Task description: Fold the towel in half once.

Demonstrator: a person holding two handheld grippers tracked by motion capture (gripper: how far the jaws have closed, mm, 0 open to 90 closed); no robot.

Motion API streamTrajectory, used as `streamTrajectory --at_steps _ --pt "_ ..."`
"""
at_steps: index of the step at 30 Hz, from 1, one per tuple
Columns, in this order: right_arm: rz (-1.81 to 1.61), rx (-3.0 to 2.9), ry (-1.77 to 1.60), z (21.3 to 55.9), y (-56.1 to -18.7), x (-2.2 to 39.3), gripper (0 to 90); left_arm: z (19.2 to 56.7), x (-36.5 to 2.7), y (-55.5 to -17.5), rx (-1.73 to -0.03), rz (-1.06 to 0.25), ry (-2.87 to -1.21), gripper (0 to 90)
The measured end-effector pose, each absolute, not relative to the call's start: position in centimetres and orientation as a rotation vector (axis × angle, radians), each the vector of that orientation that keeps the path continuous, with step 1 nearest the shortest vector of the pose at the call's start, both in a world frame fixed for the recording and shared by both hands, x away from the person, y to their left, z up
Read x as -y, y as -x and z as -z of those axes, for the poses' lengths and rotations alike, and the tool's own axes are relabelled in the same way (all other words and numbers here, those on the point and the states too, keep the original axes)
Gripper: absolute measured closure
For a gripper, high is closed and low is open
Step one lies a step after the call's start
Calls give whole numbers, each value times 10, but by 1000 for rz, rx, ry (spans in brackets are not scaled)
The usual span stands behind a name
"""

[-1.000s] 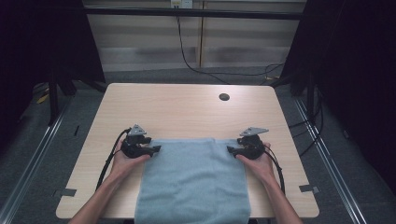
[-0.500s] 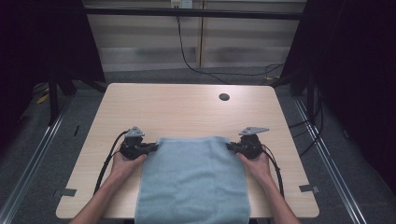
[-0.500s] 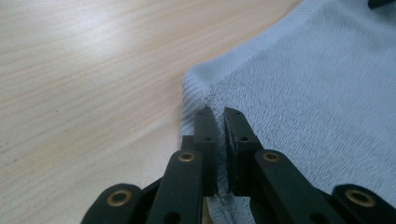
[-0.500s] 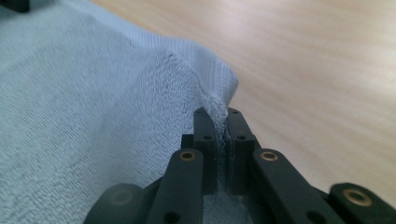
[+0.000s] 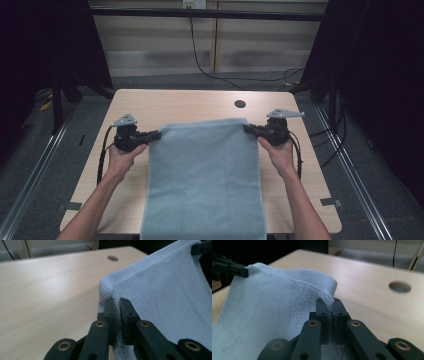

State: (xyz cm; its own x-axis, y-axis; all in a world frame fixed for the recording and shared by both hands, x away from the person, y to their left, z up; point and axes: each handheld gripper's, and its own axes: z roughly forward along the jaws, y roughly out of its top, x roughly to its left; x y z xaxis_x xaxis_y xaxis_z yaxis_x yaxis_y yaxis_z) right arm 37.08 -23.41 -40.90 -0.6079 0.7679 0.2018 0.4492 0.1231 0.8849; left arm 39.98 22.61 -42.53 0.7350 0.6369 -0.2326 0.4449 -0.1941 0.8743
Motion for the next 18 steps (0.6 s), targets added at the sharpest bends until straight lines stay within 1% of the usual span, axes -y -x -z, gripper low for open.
streamTrajectory --at_steps 8,13,15,18 --pt "-1484 -2050 -1155 361 -405 226 864 382 -228 -416 -795 -262 -1790 852" --pt "-1477 -2018 -1115 326 -414 224 865 342 -228 -423 -788 -300 -1752 852" --pt "-1482 -1995 -1105 312 -416 227 865 324 -228 -422 -761 -318 -1740 852" --pt "-1537 -1954 -1068 294 -408 230 865 311 -228 -413 -728 -343 -1741 853"
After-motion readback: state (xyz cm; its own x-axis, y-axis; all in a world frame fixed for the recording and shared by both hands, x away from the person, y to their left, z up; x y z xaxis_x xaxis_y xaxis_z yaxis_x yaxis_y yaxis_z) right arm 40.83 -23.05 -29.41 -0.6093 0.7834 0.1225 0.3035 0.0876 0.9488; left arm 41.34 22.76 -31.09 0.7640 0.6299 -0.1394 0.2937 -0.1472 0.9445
